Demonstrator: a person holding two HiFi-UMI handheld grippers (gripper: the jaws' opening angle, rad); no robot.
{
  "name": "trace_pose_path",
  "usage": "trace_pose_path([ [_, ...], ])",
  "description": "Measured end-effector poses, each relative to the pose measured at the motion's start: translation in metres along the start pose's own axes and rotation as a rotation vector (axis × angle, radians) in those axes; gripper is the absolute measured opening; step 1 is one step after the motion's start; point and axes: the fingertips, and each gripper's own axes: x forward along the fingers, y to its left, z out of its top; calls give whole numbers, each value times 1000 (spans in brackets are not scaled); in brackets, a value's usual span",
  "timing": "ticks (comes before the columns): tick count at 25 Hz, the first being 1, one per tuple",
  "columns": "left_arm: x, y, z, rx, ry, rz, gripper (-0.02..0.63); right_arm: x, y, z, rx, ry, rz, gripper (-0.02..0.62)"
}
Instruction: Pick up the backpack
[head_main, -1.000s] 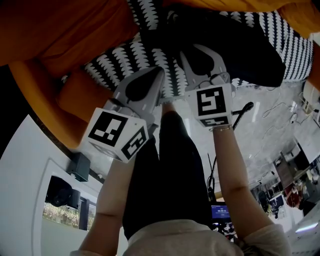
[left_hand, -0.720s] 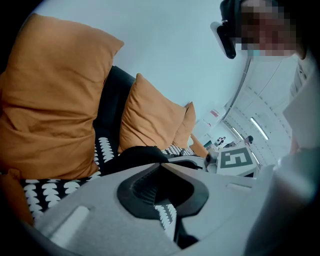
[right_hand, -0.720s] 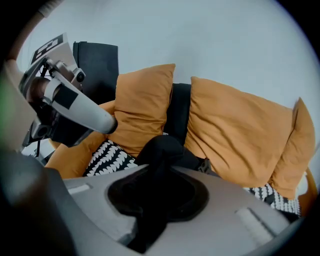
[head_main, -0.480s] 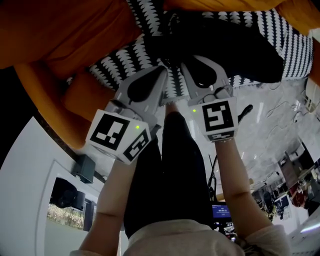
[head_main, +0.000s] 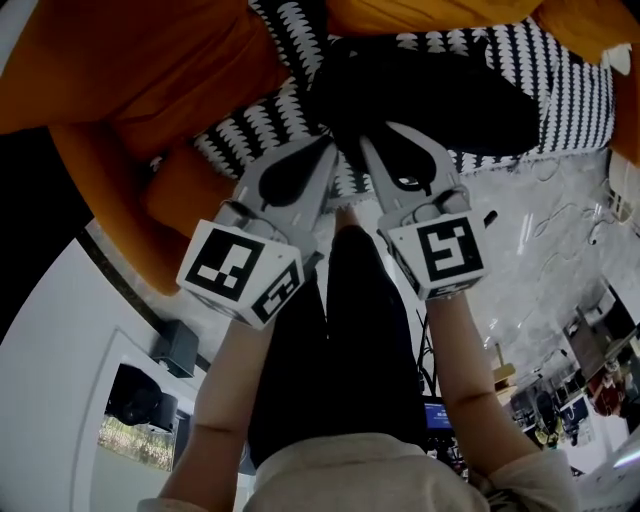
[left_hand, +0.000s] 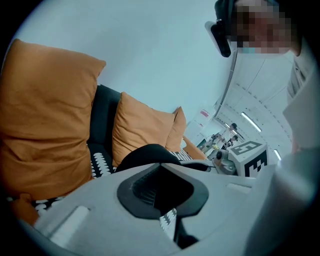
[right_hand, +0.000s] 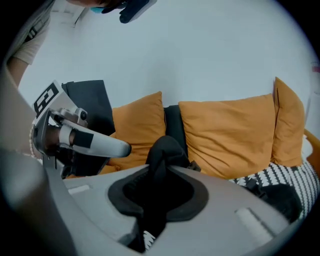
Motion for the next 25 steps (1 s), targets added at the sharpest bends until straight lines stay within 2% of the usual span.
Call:
trace_pose_path([
  [3, -10, -8, 13, 10, -10, -5, 5, -9, 1, 7, 2, -1, -8, 65],
  [9, -32, -31, 37, 46, -27, -43, 5, -42, 0, 35, 27, -53, -87, 64],
  [15, -38, -55, 62, 44, -50, -104, 5, -66, -7, 51, 105, -106, -133, 63],
  [25, -55, -86, 88, 75, -80, -110, 5, -113, 6, 87, 177, -196, -109, 61],
])
